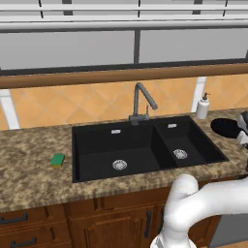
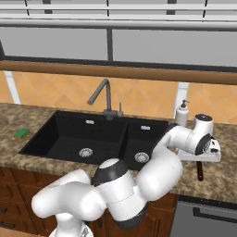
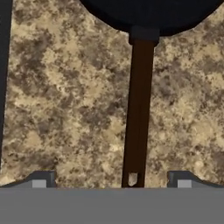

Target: Pick the pan and sponge and place them into the sink. Then turn on the water.

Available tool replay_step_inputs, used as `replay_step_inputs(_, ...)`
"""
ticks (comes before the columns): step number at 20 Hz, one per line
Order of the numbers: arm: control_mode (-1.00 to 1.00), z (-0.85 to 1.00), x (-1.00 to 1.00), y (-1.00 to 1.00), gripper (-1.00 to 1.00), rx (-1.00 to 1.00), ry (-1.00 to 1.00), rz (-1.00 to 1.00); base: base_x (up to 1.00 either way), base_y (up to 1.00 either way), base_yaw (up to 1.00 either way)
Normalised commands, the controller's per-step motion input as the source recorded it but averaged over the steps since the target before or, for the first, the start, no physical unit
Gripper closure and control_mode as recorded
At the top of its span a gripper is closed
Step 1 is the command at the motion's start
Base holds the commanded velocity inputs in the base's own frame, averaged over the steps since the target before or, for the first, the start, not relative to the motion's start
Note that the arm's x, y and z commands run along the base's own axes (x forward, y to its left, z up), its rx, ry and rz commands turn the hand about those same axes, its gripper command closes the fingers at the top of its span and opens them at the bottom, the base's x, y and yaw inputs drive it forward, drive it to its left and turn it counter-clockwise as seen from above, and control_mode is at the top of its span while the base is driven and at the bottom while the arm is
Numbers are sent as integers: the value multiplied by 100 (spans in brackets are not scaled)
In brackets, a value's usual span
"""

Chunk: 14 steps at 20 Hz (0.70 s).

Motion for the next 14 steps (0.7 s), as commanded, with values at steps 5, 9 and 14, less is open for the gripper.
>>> replay_step_inputs(5,-100,-28,20,-11,-100,0,0,0,0,0,0)
replay_step_inputs(9,-100,-15,16,-35,-100,0,0,0,0,0,0)
replay_step_inputs(14,-100,-34,20,-15,-100,0,1,0,0,0,0)
